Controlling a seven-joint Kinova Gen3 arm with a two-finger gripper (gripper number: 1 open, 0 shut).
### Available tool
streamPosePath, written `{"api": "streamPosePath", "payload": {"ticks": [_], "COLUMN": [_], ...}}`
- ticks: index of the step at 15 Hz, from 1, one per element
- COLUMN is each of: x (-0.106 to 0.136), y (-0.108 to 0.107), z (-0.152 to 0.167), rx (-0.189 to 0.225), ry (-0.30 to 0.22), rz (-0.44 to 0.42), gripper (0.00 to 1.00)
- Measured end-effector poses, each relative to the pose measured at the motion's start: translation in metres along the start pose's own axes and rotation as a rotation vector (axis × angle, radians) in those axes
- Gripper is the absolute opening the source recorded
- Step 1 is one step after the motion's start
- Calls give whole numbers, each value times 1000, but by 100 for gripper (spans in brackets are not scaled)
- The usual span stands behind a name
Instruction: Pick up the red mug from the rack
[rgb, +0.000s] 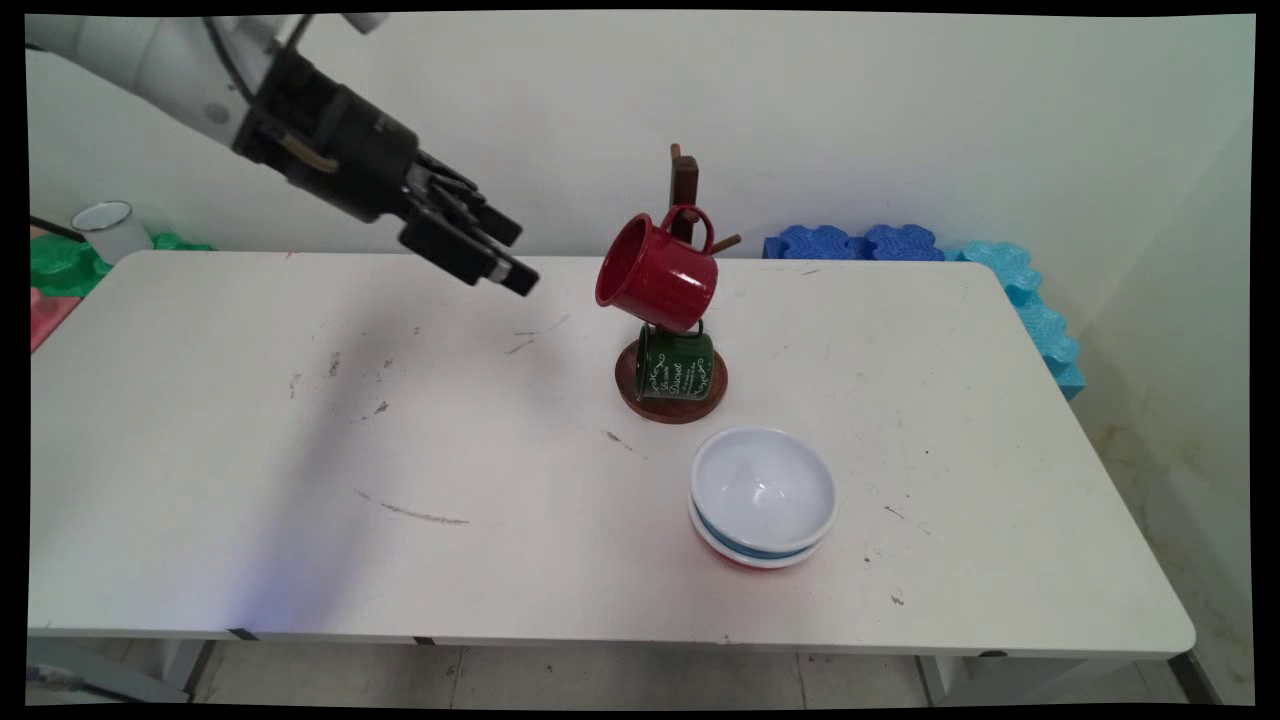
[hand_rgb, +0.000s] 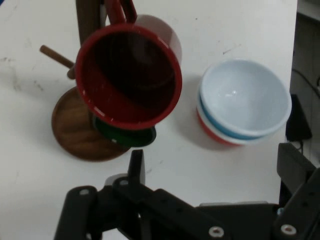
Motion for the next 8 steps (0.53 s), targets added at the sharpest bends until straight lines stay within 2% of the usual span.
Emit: {"api": "streamPosePath", "payload": {"ticks": [8], "x": [17], "y": [9], "z": [46], "rx": [-1], "ry": [24], "rz": [-86], "gripper": [100]}}
